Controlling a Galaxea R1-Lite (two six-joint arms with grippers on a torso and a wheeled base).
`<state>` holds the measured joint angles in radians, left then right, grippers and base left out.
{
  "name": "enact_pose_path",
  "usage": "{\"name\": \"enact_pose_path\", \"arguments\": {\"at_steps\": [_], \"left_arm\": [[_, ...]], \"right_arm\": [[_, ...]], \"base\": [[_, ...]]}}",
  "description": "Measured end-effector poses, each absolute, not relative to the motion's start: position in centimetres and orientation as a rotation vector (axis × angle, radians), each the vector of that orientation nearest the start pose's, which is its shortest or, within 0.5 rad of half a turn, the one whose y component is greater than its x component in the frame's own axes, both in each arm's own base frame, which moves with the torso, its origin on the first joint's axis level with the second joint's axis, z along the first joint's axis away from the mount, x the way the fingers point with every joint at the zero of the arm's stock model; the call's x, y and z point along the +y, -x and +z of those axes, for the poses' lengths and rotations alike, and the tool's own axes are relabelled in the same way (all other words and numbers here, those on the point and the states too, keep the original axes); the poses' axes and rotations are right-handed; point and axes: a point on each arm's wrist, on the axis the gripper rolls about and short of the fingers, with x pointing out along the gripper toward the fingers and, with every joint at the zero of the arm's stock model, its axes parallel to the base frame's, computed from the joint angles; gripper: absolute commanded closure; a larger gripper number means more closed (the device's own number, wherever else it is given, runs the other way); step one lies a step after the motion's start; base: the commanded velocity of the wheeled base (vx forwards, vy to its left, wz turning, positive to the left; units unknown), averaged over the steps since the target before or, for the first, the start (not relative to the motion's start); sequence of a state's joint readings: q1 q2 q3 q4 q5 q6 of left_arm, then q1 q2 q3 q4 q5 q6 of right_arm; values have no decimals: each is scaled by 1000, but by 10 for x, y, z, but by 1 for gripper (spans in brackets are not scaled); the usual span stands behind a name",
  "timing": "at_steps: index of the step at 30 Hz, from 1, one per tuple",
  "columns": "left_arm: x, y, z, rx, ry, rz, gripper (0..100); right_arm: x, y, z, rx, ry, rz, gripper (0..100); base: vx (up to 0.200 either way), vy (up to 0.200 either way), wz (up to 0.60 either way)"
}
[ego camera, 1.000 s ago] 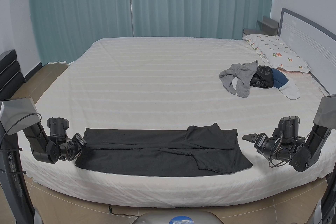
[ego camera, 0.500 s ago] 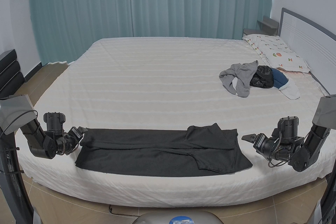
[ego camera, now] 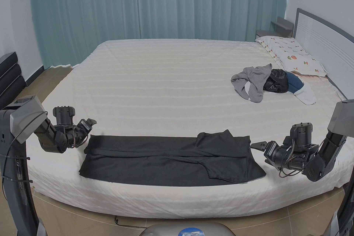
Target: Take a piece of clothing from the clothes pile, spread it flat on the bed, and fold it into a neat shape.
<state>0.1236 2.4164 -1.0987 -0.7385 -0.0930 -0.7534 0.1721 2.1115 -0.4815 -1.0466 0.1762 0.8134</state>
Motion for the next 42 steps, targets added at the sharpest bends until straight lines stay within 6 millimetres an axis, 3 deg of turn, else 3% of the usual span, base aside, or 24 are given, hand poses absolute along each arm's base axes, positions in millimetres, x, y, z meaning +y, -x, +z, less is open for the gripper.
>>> {"name": "enact_pose_path", "arguments": {"at_steps": [8, 21, 34, 35, 42], "left_arm": [[50, -427, -24, 572, 748, 237, 100], [50, -427, -29, 549, 768, 250, 100], [50, -425, -30, 548, 773, 252, 100], [50, -425, -30, 548, 773, 252, 100], [50, -425, -30, 549, 773, 253, 100]], "right_arm": [[58, -321, 29, 639, -784, 100, 0], [71, -391, 11, 687, -770, 72, 0], [74, -427, -17, 736, -760, 38, 0], [74, -429, -18, 737, -760, 37, 100], [73, -434, -25, 735, -750, 19, 100]], "base": [[0, 0, 0], [0, 0, 0], [0, 0, 0], [0, 0, 0], [0, 0, 0]]}}
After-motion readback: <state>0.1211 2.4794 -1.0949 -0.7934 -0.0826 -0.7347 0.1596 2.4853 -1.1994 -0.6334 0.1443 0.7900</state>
